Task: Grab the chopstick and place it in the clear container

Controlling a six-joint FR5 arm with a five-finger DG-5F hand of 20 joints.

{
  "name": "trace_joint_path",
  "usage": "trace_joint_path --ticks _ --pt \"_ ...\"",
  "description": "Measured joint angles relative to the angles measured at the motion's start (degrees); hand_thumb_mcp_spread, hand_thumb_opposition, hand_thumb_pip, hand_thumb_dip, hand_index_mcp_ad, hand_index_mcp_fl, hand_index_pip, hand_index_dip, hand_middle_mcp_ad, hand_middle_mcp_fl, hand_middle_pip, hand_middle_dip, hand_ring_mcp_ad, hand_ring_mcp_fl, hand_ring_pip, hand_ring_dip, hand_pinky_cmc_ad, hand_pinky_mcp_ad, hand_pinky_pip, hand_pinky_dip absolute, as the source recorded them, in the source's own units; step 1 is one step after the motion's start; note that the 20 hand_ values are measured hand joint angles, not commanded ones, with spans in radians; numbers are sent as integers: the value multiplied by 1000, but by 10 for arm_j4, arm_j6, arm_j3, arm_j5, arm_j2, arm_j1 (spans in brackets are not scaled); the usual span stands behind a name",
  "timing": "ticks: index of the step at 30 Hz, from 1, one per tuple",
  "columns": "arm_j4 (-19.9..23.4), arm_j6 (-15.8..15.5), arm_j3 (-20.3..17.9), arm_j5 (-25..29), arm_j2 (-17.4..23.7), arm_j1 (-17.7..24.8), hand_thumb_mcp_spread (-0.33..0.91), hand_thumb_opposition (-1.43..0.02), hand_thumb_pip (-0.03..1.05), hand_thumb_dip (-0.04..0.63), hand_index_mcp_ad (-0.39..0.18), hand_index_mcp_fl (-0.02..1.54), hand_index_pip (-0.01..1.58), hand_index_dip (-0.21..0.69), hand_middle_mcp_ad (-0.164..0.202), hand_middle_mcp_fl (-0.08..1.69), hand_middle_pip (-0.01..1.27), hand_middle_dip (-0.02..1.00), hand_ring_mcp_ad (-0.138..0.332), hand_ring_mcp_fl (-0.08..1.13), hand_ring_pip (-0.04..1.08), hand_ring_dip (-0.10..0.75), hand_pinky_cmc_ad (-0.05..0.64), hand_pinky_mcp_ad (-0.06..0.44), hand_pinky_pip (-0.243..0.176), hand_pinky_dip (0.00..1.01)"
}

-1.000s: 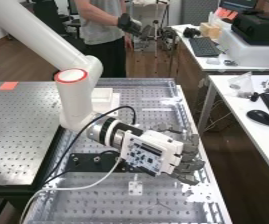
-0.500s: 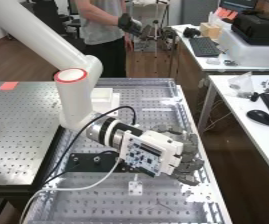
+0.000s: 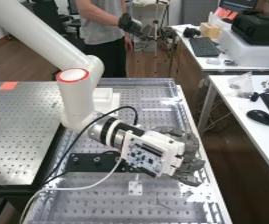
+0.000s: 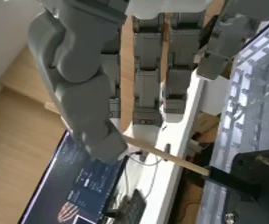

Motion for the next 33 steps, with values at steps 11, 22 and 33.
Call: trace_joint_path --ticks 11,22,33 --pt "6 -13 2 13 0 3 724 -974 494 298 -101 693 1227 93 63 888 724 716 84 785 99 525 387 251 73 180" --pt "33 -16 2 28 5 5 768 -974 442 300 -101 733 1164 93 63 962 672 716 68 864 94 525 414 260 73 180" --pt "18 -44 26 26 22 -3 764 -972 442 297 -101 757 1131 93 63 983 646 716 68 878 96 525 426 264 89 180"
